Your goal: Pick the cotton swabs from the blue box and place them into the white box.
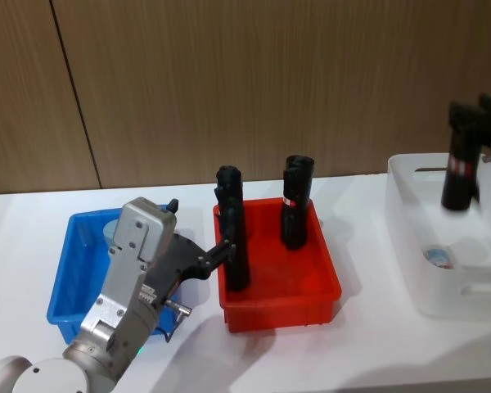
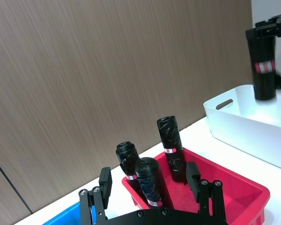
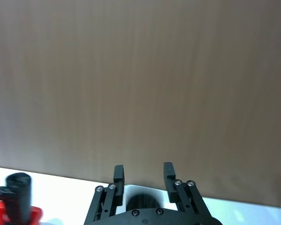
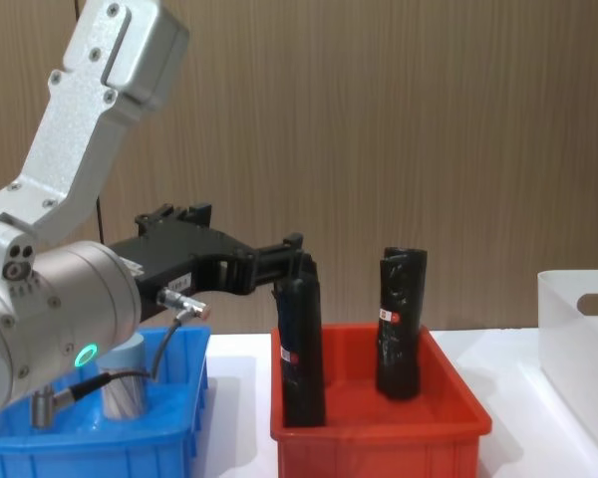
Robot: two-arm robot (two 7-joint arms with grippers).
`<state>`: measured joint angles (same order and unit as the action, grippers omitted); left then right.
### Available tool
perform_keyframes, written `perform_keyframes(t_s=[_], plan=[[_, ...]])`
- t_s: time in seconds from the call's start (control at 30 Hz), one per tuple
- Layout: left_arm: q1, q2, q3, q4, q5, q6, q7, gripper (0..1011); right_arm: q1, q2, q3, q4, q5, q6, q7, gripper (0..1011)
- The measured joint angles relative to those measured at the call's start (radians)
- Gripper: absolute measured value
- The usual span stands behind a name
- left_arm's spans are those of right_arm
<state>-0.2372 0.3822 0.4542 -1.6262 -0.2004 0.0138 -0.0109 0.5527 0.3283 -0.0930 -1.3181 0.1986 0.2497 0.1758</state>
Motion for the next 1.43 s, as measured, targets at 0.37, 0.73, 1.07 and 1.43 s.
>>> perform_keyframes(t_s=[0.37,0.73,1.07,1.43], plan=[[0.000,0.000,0.000,0.000,0.000,0.000,0.000,1004,0.006,0.018,0.027,0.045,-0.014,0.013,-0.050,821],[0.000,0.000,0.000,0.000,0.000,0.000,0.000,1004,0.006,0.025,0.038,0.058,-0.017,0.013,-0.063,1002],[0.000,0.000,0.000,0.000,0.000,0.000,0.000,1004,0.005,0.028,0.043,0.062,-0.019,0.012,-0.068,1001],[0.000,0.000,0.000,0.000,0.000,0.000,0.000,1004,0.004,0.029,0.045,0.063,-0.020,0.011,-0.070,1001]])
